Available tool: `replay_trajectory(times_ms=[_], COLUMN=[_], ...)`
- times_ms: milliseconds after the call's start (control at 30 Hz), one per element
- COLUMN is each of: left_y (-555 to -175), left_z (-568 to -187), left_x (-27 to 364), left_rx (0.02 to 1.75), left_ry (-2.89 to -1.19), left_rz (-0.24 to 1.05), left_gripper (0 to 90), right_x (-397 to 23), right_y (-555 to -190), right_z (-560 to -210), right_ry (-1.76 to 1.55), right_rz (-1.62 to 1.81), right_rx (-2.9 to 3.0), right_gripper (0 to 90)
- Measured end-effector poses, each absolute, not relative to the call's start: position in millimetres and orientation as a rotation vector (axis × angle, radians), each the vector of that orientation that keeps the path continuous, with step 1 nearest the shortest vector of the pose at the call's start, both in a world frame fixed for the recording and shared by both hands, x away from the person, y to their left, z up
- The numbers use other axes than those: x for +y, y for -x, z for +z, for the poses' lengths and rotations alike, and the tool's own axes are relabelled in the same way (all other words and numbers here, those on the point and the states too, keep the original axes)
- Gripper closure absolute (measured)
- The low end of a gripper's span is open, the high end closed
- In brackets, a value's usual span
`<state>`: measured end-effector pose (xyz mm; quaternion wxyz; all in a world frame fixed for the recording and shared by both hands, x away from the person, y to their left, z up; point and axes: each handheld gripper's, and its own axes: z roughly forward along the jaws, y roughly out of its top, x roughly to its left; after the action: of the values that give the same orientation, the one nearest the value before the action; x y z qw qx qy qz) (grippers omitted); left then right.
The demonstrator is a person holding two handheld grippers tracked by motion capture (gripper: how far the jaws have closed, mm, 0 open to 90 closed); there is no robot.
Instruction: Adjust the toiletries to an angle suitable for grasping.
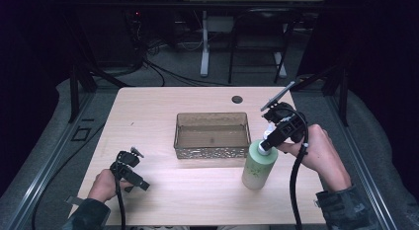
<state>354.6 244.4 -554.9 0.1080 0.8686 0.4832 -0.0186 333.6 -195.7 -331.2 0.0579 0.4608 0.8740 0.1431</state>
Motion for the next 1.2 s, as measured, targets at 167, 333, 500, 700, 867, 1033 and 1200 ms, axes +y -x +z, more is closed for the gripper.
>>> replay_trajectory(times_ms=[167,333,500,700,867,1033,1200], left_y=[-354.7,-354.8,-354.4,-354.7,-354.7,-354.8,-354.8], left_z=[-555.3,-555.2,-556.4,-556.8,-556.6,-556.3,-555.8], left_x=[244.8,244.3,243.4,244.2,243.9,244.9,245.1], left_rx=[1.426,1.421,1.417,1.426,1.423,1.424,1.427], left_ry=[-2.557,-2.559,-2.572,-2.577,-2.579,-2.574,-2.559], left_rz=[-0.057,-0.057,-0.064,-0.064,-0.066,-0.068,-0.065], left_gripper=[0.2,0.2,0.2,0.2,0.2,0.1,0.1], right_x=[-194.8,-194.0,-190.4,-191.7,-192.9,-193.8,-192.4], right_y=[-332.6,-333.6,-336.5,-338.4,-337.5,-336.0,-335.2], right_z=[-330.4,-329.5,-330.1,-330.2,-329.4,-328.6,-327.7], right_ry=[-1.376,-1.427,-1.442,-1.415,-1.379,-1.320,-1.252], right_rz=[0.407,0.485,0.497,0.473,0.444,0.421,0.386], right_rx=[2.671,2.644,2.614,2.614,2.629,2.660,2.688], right_gripper=[62.3,47.8,48.4,55.6,58.7,59.2,59.4])
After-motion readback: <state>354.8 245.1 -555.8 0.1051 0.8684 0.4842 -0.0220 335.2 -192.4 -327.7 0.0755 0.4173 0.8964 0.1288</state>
